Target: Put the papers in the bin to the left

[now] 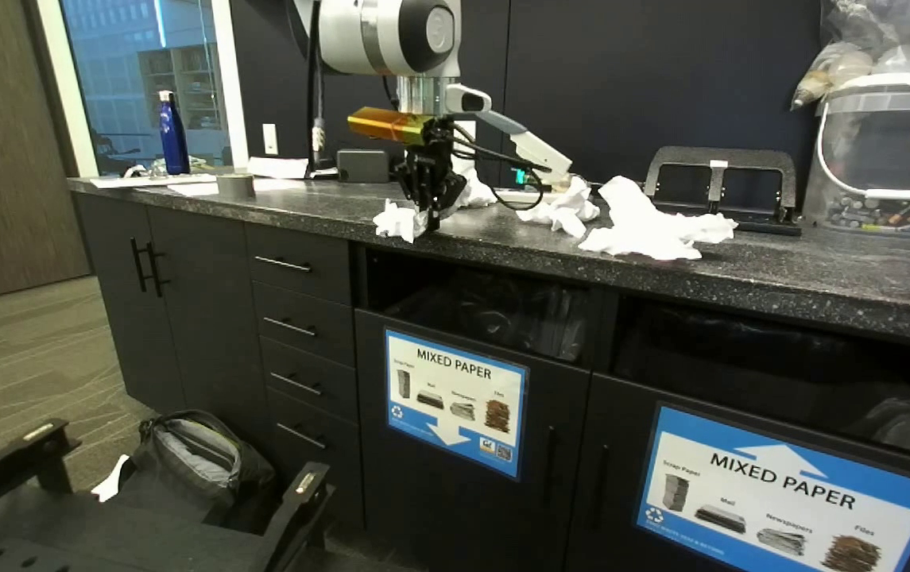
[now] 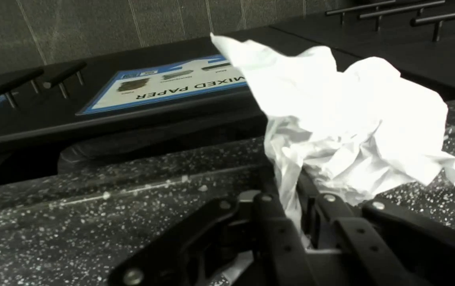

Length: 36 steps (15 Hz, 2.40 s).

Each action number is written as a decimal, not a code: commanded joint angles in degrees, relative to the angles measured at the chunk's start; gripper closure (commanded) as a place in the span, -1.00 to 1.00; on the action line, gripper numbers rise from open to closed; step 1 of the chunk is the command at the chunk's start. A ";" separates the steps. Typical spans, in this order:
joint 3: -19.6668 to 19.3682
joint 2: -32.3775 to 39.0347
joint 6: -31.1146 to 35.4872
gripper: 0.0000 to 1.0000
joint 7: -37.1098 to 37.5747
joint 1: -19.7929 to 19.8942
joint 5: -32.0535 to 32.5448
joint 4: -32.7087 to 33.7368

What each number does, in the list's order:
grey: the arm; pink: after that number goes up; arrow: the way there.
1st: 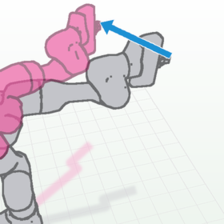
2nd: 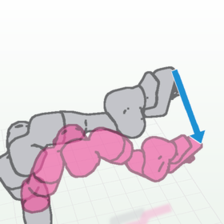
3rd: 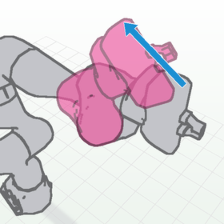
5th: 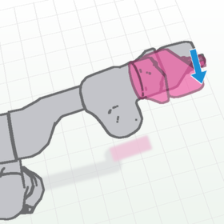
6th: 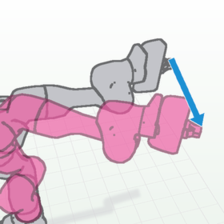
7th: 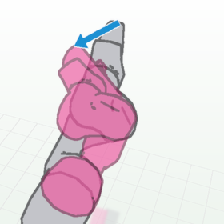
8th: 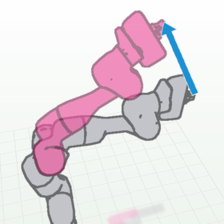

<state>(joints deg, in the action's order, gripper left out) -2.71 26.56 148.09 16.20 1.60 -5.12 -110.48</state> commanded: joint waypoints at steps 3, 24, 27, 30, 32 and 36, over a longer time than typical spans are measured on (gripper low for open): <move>0.03 -7.62 9.86 0.66 -0.84 -3.51 2.14 -19.93; -3.96 30.13 88.62 0.67 -8.59 -15.95 -16.36 -14.09; -2.94 35.10 91.88 0.67 -9.66 -12.74 -16.49 -5.84; -1.87 39.66 90.69 0.67 -10.69 -10.22 -16.96 1.96; -1.10 41.82 89.77 0.67 -10.88 -8.71 -16.94 6.38; 0.17 45.92 89.37 0.67 -10.61 -6.29 -16.62 13.83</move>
<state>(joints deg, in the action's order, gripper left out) -4.16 68.28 236.49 7.47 -6.53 -20.00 -104.76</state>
